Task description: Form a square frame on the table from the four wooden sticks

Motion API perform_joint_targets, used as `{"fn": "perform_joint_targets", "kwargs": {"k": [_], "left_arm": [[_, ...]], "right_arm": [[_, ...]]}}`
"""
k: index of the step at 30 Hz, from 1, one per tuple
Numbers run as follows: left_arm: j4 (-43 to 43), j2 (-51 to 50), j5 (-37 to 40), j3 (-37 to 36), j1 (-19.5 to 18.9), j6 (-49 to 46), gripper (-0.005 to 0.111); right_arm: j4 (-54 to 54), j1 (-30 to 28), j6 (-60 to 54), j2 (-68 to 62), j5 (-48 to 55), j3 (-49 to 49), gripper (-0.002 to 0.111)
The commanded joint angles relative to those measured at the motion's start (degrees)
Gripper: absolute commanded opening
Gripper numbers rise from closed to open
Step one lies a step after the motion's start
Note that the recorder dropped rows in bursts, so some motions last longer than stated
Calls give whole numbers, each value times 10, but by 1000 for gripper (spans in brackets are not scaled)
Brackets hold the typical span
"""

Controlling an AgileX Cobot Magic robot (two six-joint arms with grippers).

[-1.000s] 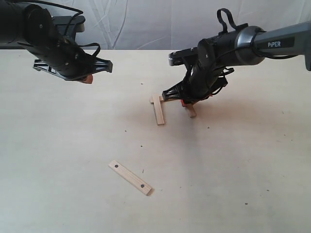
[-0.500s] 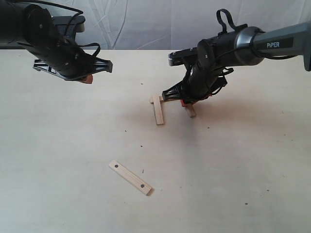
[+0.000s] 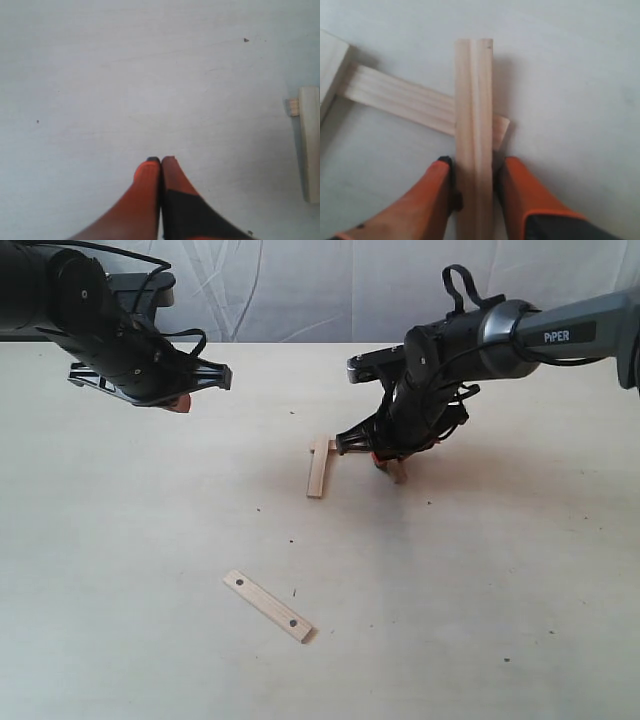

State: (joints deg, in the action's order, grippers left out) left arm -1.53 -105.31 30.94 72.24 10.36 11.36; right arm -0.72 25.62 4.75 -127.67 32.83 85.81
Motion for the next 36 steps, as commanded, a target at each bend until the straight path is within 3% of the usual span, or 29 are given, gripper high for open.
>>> {"fn": "perform_joint_targets", "kwargs": {"k": [1,10,14,16,19,21,31,36], "left_arm": [[0,6,1,-1,0,0,0],[-2,6,3,-1,0,0,0],[-2,6,8,-1,0,0,0],[-2,6,8,-1,0,2,0],[-4,6,9,-1,0,2,0],[-5,6,9,-1,0,2,0],[-4,6,6,-1,0,2,0],[-4,6,6,-1,0,2,0]], "right_arm": [[7,-3,1,15,20,15,36],[1,-3,18,51,60,59,36],[-80,-3,57,30,87,59,36],[-141,-3,99,18,115,59,30],[-184,-3,138,6,135,59,10],[-178,-3,139,-1,135,59,0],[-14,-3,27,-15,142,59,0],[-1,-3,27,-7,151,59,0]]}}
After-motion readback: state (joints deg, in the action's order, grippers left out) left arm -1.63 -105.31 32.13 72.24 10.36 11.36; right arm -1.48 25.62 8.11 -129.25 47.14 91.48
